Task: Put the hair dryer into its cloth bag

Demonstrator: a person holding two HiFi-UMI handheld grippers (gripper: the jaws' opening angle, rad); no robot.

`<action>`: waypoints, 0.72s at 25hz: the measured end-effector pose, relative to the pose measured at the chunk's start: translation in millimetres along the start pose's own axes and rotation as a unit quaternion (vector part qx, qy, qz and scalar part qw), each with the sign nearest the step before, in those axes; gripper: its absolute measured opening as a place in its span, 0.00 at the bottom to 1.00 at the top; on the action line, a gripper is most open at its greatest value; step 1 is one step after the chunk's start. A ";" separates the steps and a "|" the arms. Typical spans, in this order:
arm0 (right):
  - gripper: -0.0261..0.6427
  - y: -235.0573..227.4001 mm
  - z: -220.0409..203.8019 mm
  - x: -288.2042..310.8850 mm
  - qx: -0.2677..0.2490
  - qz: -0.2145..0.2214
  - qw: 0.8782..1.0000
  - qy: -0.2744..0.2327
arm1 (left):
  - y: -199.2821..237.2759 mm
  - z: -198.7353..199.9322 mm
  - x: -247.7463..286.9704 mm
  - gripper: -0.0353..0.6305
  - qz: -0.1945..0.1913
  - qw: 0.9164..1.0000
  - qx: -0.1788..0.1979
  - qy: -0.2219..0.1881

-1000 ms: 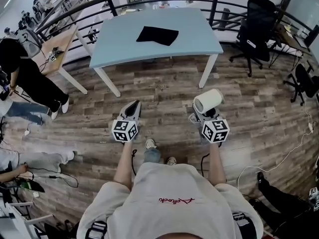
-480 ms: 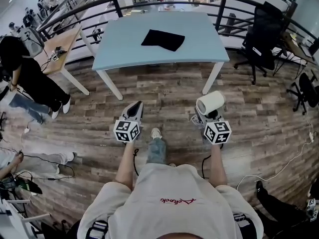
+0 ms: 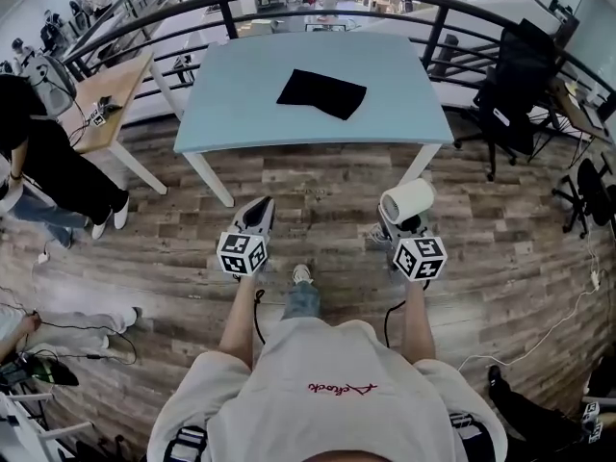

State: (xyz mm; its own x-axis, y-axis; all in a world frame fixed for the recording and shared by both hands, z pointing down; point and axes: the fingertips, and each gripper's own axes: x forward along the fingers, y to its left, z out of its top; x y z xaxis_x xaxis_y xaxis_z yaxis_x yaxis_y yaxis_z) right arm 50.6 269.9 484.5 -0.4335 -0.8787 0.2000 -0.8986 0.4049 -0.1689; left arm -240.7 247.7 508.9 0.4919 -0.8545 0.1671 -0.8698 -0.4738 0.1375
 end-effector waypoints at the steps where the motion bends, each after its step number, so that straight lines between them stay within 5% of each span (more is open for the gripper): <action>1: 0.40 0.1 3.5 11.7 0.003 -0.001 1.000 -0.001 | 12.4 3.7 6.2 0.09 0.003 1.000 -0.001 -0.001; 18: 0.40 -12.7 58.5 167.2 0.001 -0.030 1.000 0.002 | 152.8 54.4 112.3 0.09 -0.002 1.000 -0.017 -0.010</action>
State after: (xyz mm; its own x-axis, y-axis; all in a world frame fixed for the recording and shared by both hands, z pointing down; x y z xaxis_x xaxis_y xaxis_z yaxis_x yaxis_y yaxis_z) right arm -6.4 103.1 463.6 -0.3785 -0.9005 0.2139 -0.9231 0.3504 -0.1583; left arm -320.4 67.7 495.5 0.4948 -0.8567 0.1460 -0.8654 -0.4706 0.1721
